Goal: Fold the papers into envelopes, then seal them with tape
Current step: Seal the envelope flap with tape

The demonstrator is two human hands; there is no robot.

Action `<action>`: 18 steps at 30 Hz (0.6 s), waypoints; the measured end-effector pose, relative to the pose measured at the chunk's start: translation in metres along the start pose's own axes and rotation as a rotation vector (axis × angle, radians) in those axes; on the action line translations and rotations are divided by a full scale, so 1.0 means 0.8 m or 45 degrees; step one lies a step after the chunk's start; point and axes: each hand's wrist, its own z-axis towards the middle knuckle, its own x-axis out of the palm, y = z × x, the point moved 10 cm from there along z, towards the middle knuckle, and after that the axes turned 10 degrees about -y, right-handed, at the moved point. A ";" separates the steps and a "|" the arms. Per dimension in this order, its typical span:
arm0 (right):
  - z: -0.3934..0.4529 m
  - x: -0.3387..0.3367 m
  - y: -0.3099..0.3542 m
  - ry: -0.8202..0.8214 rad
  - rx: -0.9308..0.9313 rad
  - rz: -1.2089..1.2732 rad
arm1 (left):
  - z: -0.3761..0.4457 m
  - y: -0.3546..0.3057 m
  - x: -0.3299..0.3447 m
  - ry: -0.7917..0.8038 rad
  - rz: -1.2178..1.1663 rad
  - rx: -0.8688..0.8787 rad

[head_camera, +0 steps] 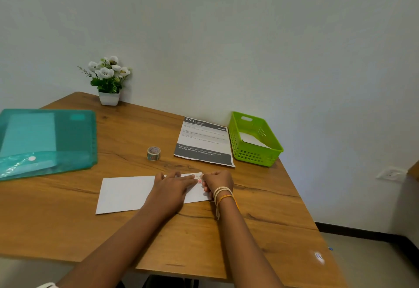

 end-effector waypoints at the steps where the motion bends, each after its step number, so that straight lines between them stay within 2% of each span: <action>1: 0.002 0.000 0.002 -0.002 -0.012 -0.015 | 0.000 0.000 0.001 0.005 0.000 0.002; 13: 0.020 0.013 0.019 0.029 -0.248 -0.257 | -0.001 -0.001 -0.003 -0.018 -0.003 0.000; 18: 0.027 0.021 0.019 0.059 -0.253 -0.290 | 0.000 -0.008 -0.002 0.009 0.021 0.073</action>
